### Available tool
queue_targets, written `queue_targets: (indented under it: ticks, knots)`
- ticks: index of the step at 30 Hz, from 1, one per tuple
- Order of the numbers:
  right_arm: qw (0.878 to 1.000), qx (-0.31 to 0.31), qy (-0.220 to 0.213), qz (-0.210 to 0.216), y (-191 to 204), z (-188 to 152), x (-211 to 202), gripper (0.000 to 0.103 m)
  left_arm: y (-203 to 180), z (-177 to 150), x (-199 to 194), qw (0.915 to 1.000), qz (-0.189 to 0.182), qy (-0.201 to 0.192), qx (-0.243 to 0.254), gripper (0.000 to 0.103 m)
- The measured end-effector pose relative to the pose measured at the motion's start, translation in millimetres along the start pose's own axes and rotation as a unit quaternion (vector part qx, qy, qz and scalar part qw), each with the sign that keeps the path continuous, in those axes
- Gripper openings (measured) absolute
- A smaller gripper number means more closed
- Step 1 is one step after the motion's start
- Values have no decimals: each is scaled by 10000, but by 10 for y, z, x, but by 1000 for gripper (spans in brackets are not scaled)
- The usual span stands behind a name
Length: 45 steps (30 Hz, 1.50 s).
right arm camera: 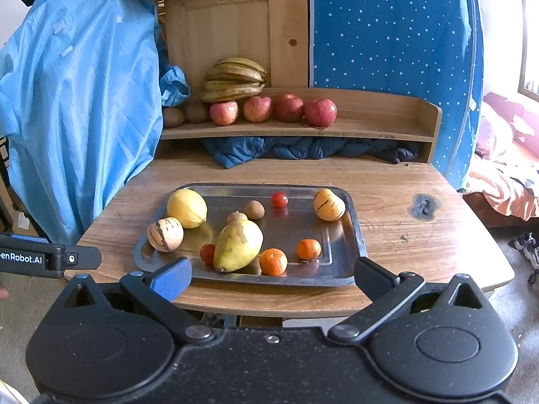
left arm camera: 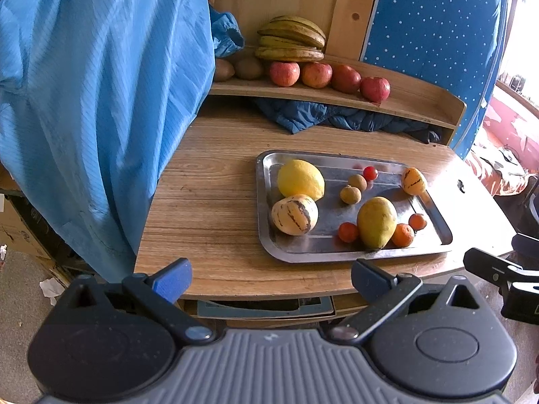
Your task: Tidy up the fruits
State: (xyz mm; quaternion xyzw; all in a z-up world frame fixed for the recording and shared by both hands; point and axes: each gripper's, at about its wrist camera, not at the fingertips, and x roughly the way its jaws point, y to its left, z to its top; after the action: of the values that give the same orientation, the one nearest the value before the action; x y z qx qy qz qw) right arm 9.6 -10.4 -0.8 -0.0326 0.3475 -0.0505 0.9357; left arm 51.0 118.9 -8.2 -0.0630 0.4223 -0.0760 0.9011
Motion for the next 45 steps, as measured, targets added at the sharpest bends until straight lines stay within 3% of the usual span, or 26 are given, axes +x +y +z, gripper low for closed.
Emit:
queue_targets:
  ticks: [45]
  knots:
    - [10000,37,-42,-39,-53,-34,-65,102,-25,2,-5,10000,-38,6,45,102]
